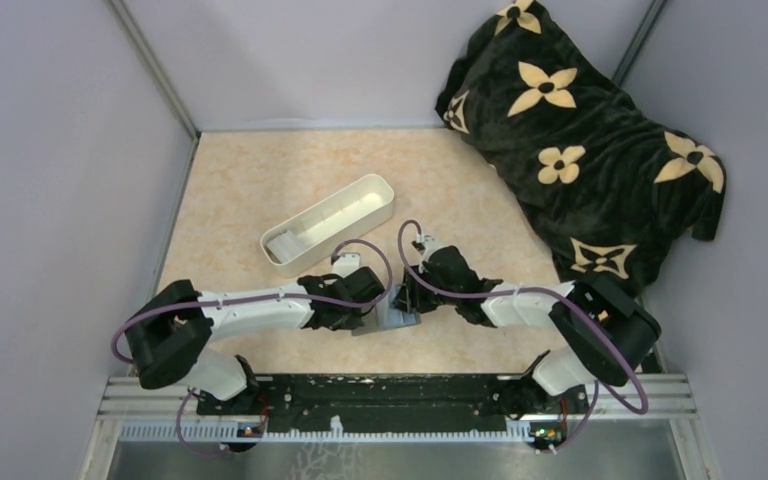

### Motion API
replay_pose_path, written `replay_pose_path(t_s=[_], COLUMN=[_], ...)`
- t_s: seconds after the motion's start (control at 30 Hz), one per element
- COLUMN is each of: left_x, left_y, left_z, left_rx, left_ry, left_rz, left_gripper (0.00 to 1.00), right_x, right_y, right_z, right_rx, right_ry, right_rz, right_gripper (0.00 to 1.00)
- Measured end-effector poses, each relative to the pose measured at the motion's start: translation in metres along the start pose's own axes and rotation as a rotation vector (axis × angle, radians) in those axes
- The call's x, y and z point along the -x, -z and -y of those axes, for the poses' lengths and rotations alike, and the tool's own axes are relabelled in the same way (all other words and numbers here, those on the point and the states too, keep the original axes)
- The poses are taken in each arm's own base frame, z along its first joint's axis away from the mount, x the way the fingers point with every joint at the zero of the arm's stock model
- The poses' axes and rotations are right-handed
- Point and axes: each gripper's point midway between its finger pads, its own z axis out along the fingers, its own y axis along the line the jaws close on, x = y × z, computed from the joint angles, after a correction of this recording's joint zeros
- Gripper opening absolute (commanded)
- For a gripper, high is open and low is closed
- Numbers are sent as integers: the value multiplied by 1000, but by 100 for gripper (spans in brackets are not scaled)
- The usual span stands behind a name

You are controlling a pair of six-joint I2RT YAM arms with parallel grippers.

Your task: Take the credit cards out of the card holder

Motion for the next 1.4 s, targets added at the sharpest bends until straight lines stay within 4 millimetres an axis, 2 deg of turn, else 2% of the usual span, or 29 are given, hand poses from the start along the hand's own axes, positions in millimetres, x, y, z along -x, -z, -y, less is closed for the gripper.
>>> replay_pose_path(t_s=[0.43,0.7,0.8,0.87,0.97,1.03,1.4], left_x=[0,0,0,0,2,3,4], left_y=[0,0,0,-1,-2,-2,-1], left_z=[-1,-1,-1,1,5,7,8], left_rx=[-11,-12,-12,-19,-33,-40,-52], left_ry=[6,6,6,10,14,18,25], left_rz=[8,8,9,13,19,23,29], left_gripper=[8,8,8,8,8,8,12], right_x=[2,9,15,20,11,4,-2], right_y=[-17,-17,-15,-13,-12,-11,-15], right_z=[-13,-20,-30,-47,-73,-81,-83], right_rx=[-25,-28,-22,24,101,130,140], right_ry=[44,56,79,92,119,126,113], right_rz=[-3,-5,6,13,-14,-37,-57], right_gripper=[39,38,38,38,38,38,38])
